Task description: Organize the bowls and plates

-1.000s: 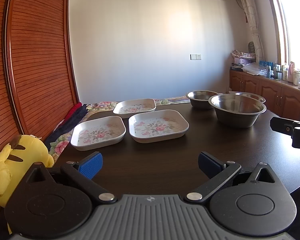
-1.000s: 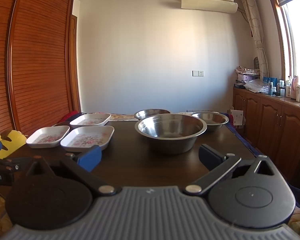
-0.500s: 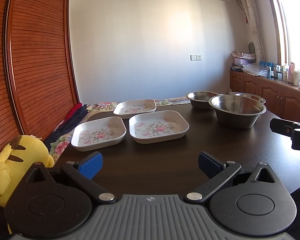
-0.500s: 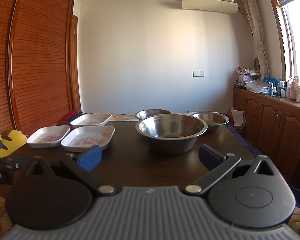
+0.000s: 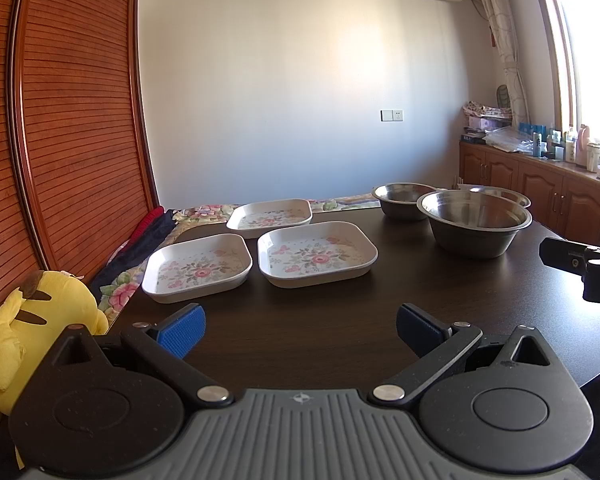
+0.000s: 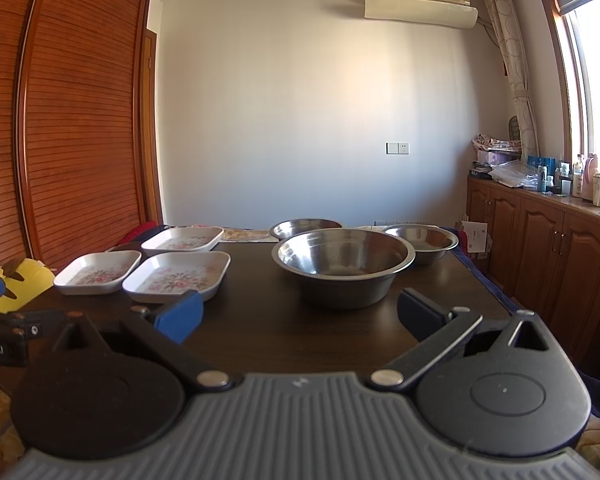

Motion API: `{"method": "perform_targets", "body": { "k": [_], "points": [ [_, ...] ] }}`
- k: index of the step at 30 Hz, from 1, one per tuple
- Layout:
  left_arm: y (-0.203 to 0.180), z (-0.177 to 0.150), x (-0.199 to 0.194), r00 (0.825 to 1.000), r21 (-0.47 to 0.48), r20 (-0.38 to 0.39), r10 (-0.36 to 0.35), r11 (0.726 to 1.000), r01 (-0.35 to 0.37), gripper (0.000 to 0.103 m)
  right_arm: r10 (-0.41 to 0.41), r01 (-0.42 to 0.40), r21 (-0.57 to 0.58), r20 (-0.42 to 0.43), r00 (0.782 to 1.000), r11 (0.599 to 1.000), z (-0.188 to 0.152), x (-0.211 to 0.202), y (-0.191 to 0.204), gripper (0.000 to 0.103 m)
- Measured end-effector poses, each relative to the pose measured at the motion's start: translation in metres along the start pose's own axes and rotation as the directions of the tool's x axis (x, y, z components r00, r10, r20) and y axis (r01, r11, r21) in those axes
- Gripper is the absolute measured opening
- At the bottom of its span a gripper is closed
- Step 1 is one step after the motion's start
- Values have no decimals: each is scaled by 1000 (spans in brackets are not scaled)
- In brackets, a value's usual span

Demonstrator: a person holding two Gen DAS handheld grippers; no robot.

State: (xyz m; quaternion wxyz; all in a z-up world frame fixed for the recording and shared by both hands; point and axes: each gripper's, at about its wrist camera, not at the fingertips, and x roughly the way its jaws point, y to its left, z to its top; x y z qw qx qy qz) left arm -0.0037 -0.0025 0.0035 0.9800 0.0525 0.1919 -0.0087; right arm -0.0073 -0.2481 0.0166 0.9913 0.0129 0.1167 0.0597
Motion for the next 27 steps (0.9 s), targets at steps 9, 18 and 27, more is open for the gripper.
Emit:
{"method": "perform_targets", "body": {
  "k": [9,18,27],
  "points": [
    [0,0,0,1000,1,0,0,1000,0,103,-1,1,-1,0,1000,1000,0,0,0,103],
    [0,0,0,1000,0,1,-1,1000,1,103,-2,2,-2,0,1000,1000,0,0,0,103],
    [1,0,0,1000,0,-10,-9,1000,9,103,-2,2,-4,-3,1000,1000,0,1,1,103]
  ]
}}
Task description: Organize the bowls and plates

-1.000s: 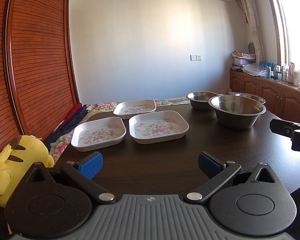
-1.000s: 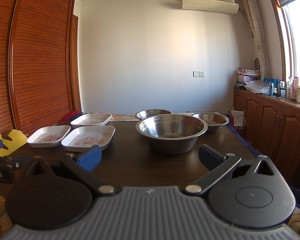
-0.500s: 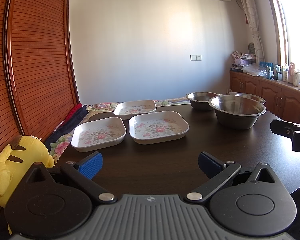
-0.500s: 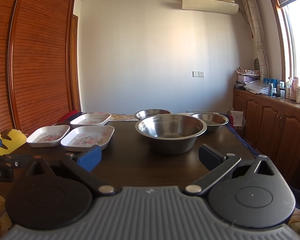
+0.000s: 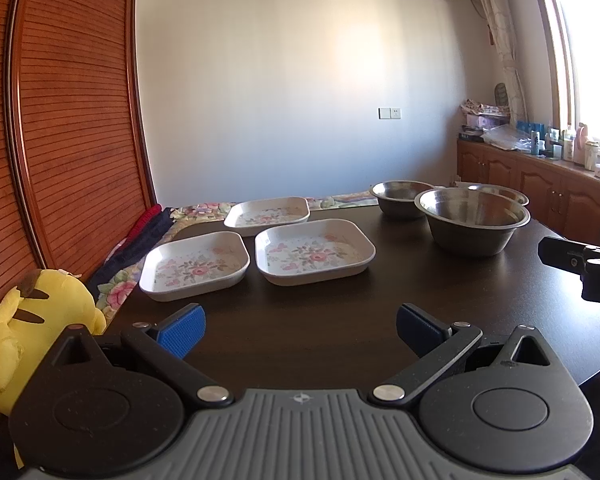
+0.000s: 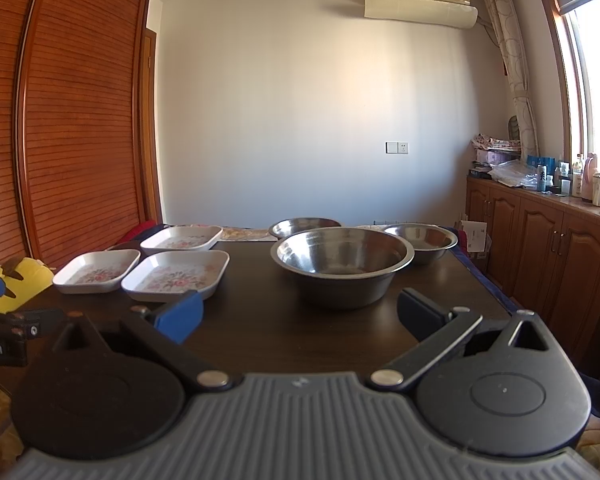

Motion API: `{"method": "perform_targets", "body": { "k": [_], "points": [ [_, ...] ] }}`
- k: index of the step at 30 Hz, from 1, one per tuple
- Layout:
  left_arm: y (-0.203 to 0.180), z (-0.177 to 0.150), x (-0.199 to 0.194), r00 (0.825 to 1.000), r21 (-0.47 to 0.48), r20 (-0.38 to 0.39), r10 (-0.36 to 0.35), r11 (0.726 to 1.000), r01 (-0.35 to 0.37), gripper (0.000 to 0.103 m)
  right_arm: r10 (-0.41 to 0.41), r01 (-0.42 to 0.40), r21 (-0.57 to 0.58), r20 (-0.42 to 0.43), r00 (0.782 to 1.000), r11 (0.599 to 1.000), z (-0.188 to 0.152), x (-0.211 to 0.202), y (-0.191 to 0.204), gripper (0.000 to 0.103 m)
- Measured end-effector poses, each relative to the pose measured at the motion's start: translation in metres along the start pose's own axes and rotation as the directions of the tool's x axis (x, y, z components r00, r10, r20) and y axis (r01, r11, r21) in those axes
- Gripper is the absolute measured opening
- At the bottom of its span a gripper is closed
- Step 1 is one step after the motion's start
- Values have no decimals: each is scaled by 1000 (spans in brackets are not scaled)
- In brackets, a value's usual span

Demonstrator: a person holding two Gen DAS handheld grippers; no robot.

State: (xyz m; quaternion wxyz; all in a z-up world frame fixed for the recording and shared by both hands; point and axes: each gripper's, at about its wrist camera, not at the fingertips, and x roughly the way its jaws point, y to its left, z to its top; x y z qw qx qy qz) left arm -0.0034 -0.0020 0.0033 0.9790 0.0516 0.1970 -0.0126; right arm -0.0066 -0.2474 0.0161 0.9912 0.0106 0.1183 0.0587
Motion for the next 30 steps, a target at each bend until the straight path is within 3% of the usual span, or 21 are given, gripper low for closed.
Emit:
{"method": "perform_targets", "body": {
  "k": [17,24,30],
  "points": [
    [11,-5,21,995,27,-94,-14,999,17,103,55,-57,-66,-32,998,996,3,31,19,103],
    [22,4,26,995,32,-101,-1,999,4,103,122,-126,-91,-50,991,988,11,51,31,103],
    [37,16,35,996,40,-93,6,999,-2,103,210,-220,-99,-98,973,971,19,75,41,103]
  ]
}}
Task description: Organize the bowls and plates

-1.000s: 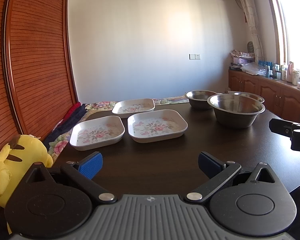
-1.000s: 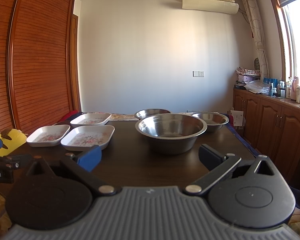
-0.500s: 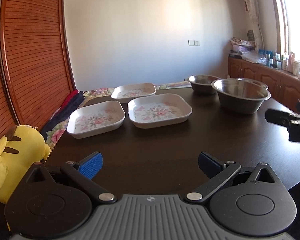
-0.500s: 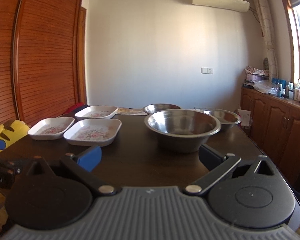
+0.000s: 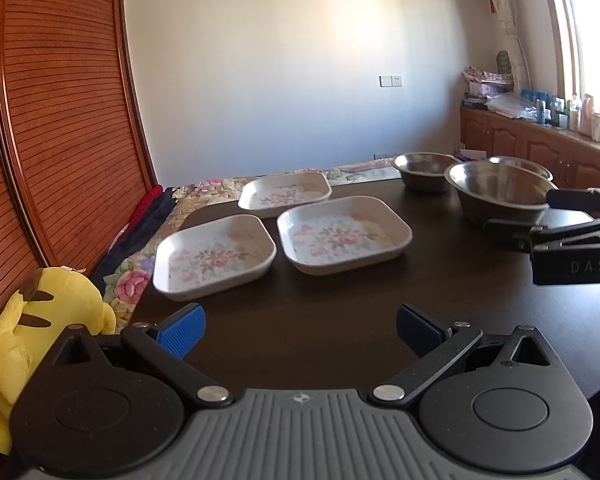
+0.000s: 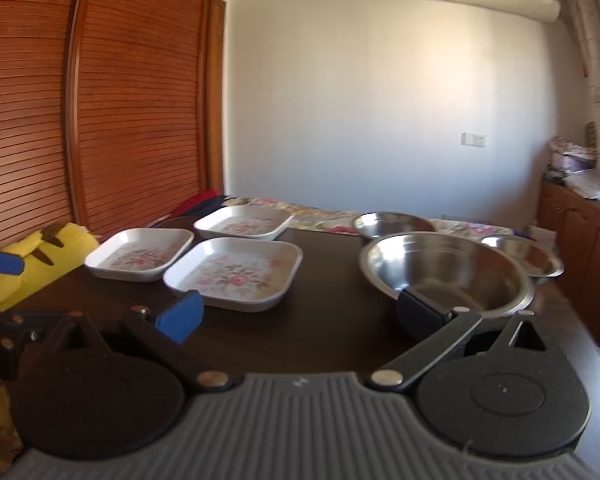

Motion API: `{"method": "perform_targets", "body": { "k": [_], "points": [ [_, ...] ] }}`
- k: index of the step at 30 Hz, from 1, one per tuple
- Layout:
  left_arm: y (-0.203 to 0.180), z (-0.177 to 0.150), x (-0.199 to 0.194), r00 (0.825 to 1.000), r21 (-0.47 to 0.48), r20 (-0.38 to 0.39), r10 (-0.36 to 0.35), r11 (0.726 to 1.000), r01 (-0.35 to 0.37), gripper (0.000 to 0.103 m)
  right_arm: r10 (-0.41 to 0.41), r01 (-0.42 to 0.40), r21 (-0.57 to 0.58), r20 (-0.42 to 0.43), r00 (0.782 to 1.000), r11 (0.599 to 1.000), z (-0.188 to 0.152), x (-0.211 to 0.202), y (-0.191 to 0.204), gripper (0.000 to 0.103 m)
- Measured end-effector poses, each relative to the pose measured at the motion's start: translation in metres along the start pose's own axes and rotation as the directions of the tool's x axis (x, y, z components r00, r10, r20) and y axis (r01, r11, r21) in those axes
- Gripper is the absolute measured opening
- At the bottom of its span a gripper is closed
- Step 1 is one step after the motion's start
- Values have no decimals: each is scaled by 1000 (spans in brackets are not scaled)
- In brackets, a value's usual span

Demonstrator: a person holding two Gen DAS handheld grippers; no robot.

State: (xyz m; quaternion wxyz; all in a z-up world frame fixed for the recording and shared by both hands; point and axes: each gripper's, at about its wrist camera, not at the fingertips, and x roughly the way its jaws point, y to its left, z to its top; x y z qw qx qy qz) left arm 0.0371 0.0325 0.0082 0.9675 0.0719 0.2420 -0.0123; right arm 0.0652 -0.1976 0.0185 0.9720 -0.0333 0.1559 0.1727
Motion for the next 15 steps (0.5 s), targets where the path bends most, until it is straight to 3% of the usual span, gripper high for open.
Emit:
{"method": "perform_targets", "body": {
  "k": [11,12,14,15],
  "points": [
    [25,16,52,999,12,-46,6,1000,-5,103,63,-66,-71,-41,997,995,20,46,5,102],
    [27,18,57,999,15,-47,3,1000,-2,103,71,-75,-68,-49,996,995,21,50,5,100],
    [29,21,64,999,19,-40,-5,1000,6,103,89,-93,-60,-68,994,994,23,59,7,87],
    [31,23,68,999,15,-37,-15,1000,16,103,98,-103,-54,-78,992,993,23,64,8,87]
  ]
}}
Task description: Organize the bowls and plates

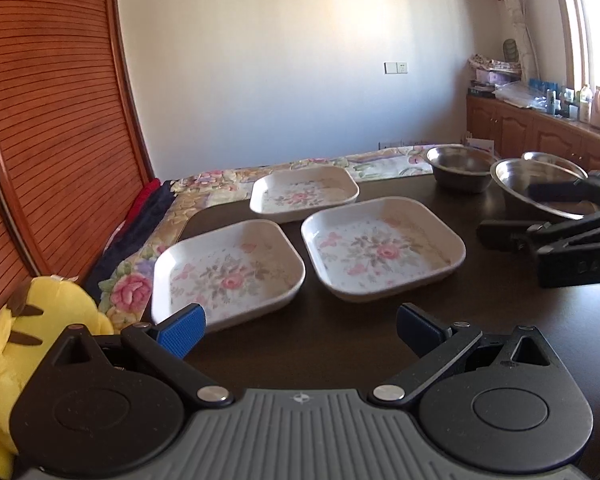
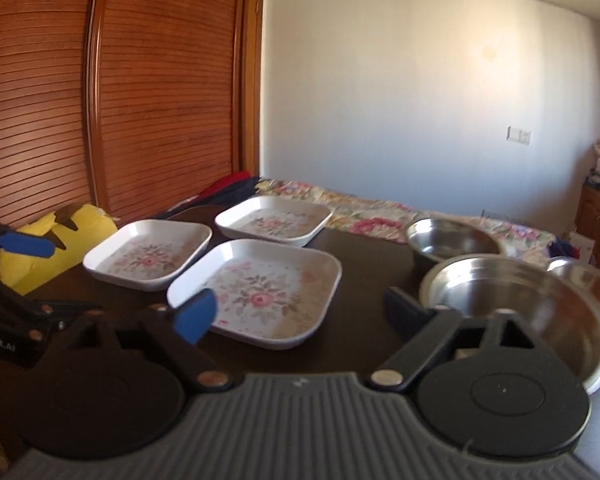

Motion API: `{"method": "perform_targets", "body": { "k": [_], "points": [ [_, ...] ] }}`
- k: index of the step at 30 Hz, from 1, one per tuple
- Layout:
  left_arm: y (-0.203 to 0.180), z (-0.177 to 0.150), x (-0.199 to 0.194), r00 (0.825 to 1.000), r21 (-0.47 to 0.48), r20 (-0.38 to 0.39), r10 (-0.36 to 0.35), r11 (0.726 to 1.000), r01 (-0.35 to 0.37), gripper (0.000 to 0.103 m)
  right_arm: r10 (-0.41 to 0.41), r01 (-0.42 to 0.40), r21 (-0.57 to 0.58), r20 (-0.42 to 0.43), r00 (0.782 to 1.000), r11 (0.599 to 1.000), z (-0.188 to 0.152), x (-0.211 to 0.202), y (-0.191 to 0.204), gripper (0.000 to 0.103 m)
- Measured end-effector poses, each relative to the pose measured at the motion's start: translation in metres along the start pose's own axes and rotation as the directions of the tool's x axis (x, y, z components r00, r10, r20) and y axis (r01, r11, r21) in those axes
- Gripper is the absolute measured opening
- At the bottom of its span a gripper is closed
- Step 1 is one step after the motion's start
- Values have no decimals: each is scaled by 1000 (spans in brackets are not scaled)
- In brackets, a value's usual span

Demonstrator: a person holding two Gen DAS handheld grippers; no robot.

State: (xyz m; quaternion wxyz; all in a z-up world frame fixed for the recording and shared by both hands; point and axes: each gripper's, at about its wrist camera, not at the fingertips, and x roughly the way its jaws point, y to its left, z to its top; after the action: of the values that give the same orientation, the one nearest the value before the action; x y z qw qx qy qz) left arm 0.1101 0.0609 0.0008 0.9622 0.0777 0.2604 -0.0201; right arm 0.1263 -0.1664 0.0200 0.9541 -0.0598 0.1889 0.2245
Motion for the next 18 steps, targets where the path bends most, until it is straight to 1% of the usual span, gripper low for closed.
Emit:
{"method": "perform_targets", "body": {
  "k": [2,6,8,9,14,15,16,18],
  "points": [
    [4,4,8,1000,-14,0,-25,1000,25,103,12,-11,8,-14,1000,1000,0,9,1,85],
    [8,13,27,998,-32,-14,-69,997,69,94,20,-21,-11,-56,998,1000,0,27,4,77],
    [9,16,36,997,-39,-18,-81,996,80,92,23,-24,-14,-80,997,1000,0,34,4,72],
    [10,17,41,996,-44,-20,-89,995,88,90,21,-23,-14,-89,996,1000,1,37,3,71],
    [15,24,61,991,-68,-38,-127,990,125,77,20,-18,16,-118,993,1000,2,49,-4,64],
    [15,25,64,990,-67,-41,-132,989,129,72,21,-20,16,-125,992,1000,2,50,-5,62],
    [15,26,67,990,-66,-43,-134,989,131,68,20,-18,16,-128,992,1000,1,53,-5,58],
    [14,30,73,989,-62,-43,-144,988,141,62,16,-14,18,-140,990,1000,1,56,-6,55]
  ]
}}
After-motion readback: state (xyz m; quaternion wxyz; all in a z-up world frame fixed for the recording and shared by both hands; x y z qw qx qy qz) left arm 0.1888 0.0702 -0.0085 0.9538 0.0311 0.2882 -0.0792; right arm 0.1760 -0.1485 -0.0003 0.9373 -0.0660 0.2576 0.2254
